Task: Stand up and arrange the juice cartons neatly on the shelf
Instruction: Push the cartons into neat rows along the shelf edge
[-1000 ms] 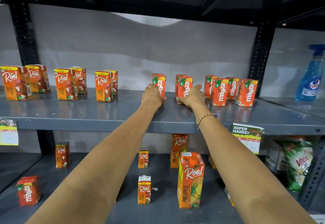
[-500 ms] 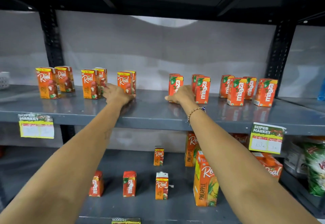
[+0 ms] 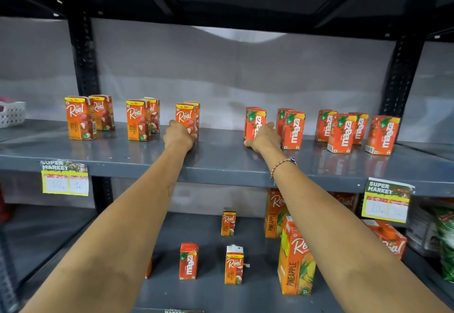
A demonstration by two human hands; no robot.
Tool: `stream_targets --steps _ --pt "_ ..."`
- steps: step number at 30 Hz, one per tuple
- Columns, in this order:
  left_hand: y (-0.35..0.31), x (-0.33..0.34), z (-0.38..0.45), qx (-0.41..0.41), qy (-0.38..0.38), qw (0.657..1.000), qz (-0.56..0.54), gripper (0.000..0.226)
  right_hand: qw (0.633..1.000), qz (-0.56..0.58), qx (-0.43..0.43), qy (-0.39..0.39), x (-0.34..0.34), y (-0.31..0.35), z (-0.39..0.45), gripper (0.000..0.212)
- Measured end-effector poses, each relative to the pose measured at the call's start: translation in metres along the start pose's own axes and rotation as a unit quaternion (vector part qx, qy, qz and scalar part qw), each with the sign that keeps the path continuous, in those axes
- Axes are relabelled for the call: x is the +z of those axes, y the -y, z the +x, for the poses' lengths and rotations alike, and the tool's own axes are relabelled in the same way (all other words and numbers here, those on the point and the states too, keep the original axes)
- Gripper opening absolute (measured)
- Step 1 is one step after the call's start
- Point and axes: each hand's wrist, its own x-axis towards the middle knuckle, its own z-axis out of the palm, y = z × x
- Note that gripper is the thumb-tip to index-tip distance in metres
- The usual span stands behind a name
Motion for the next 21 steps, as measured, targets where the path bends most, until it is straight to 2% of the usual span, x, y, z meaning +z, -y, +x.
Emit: stream_targets --steps 15,17,19,21 --pt "0.0 -0.002 -0.007 0.0 0.008 1.0 -0.019 0.067 1.0 -0.005 -0.01 0.011 -0.007 -0.002 -0.009 0.071" --pt "0.0 -0.005 -0.014 0.004 -0.006 1.0 -0.008 0.07 0.999 -0.026 0.001 0.026 -0.016 -0.002 -0.015 0.059" --pt "0.0 -0.01 -0.02 0.018 -0.036 0.999 -0.004 0.069 0.998 -0.054 0.007 0.021 -0.028 -0.005 -0.023 0.038" --pt "-0.002 -0.025 -0.027 0.056 -0.07 0.995 -0.045 0.059 0.998 -0.035 -0.015 -0.058 -0.041 -0.009 -0.036 0.024"
